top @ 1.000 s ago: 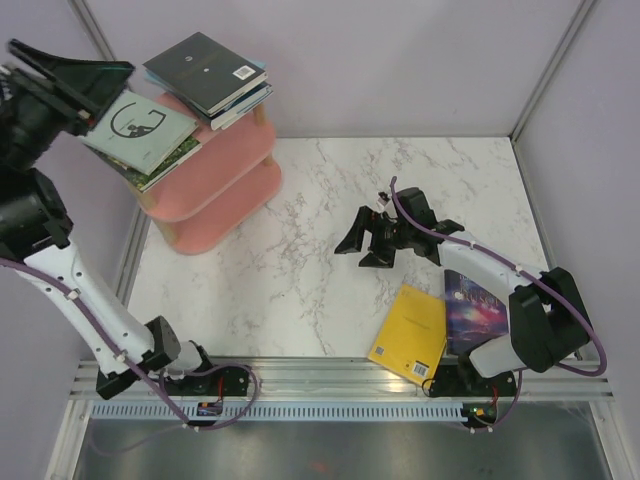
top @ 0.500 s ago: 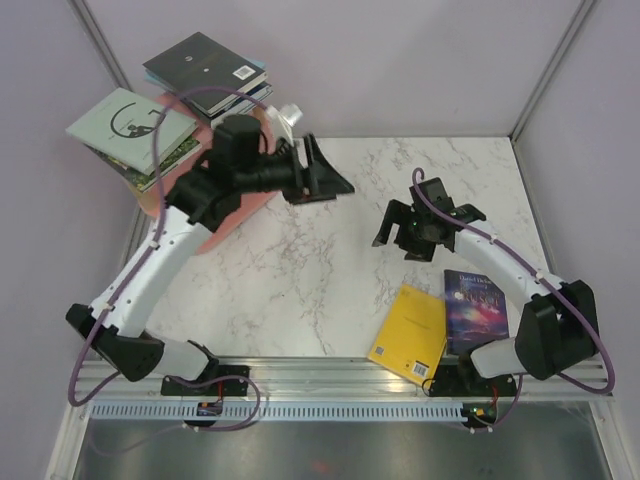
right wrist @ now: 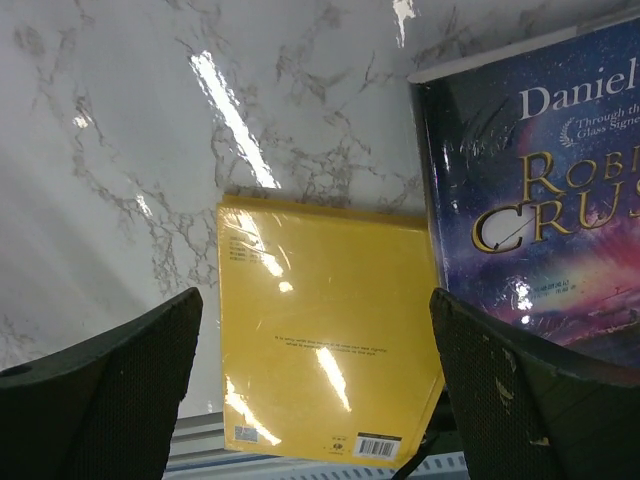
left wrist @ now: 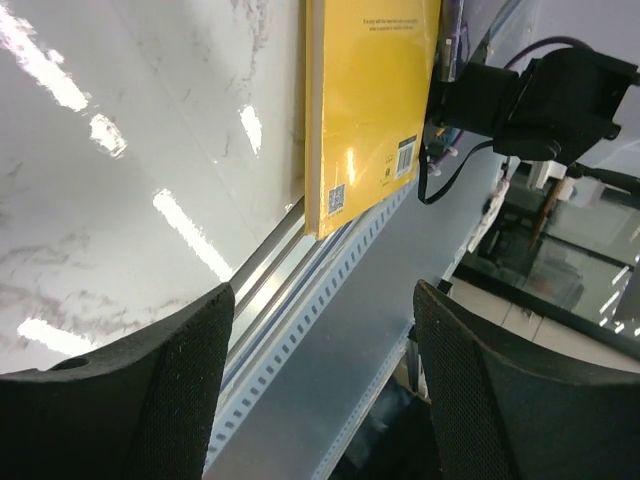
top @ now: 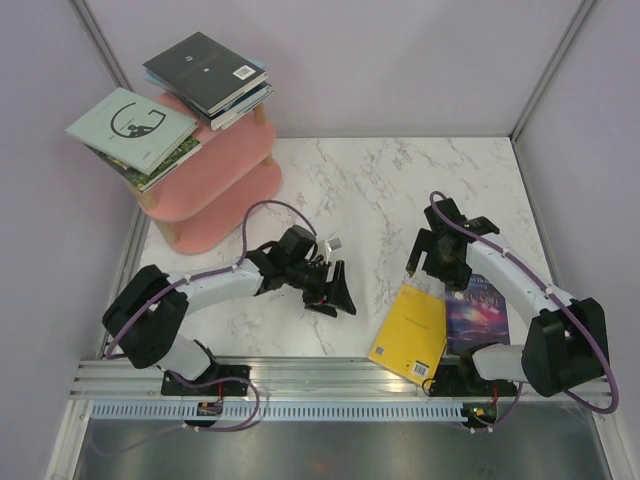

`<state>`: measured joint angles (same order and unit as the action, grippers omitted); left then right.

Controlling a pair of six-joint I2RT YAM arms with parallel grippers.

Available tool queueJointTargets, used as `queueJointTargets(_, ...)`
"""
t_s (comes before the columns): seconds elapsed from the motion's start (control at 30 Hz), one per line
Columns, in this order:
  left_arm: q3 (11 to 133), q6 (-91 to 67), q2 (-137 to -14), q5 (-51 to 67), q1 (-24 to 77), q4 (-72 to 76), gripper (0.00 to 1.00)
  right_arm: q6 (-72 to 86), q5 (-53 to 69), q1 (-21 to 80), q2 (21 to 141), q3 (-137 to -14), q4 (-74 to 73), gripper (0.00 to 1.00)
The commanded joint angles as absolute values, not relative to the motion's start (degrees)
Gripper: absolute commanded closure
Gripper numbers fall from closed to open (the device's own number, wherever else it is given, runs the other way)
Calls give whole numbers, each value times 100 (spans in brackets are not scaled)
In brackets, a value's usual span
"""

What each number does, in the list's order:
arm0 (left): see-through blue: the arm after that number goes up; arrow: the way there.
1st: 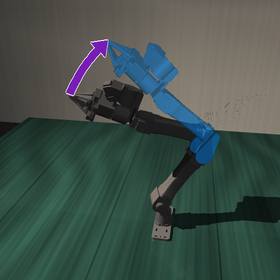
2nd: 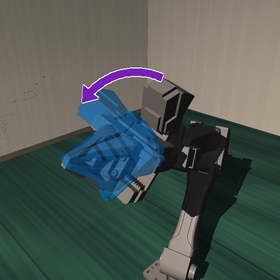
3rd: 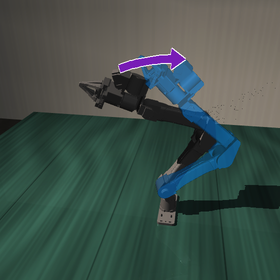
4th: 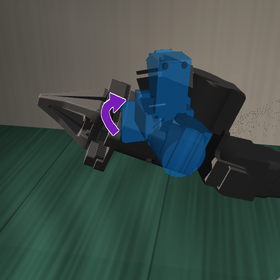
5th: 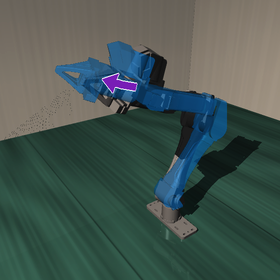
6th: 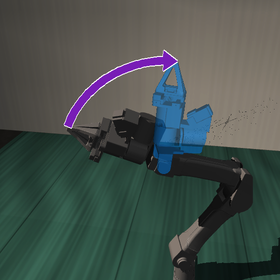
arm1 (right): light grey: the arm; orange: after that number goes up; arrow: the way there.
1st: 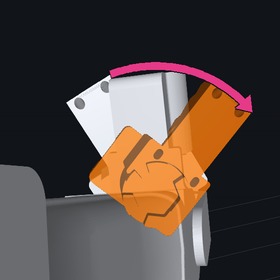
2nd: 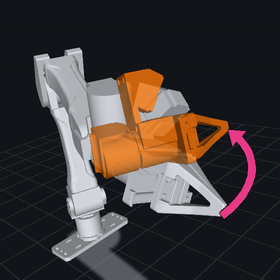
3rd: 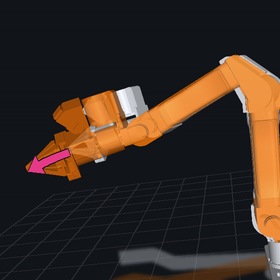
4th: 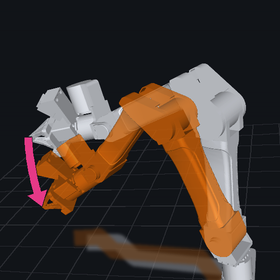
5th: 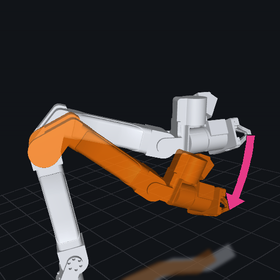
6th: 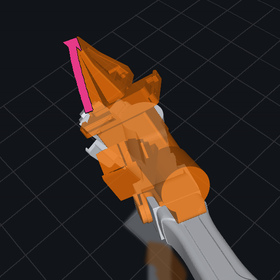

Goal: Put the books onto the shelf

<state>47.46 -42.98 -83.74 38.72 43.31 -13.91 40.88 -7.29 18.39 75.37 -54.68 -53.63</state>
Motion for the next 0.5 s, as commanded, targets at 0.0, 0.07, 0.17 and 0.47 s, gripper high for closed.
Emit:
queueJointTargets(0.0, 4308, -4560, -8709, 4456, 4578, 1031, 25, 4131, -388, 1714, 7418, -5318, -5170, 2)
queueJointTargets(0.07, 4036, -4999, -9051, 4535, 4658, 1719, 25, 4122, -194, 1670, 7366, -5317, -5054, 2)
queueJointTargets(0.17, 3972, -5335, -9604, 4500, 4895, 2486, 25, 4052, -176, 1626, 7365, -5405, -5045, 2)
queueJointTargets(0.47, 4491, -5791, -10897, 4289, 5581, 3250, 34, 3815, -272, 1363, 7286, -5607, -5256, 2)
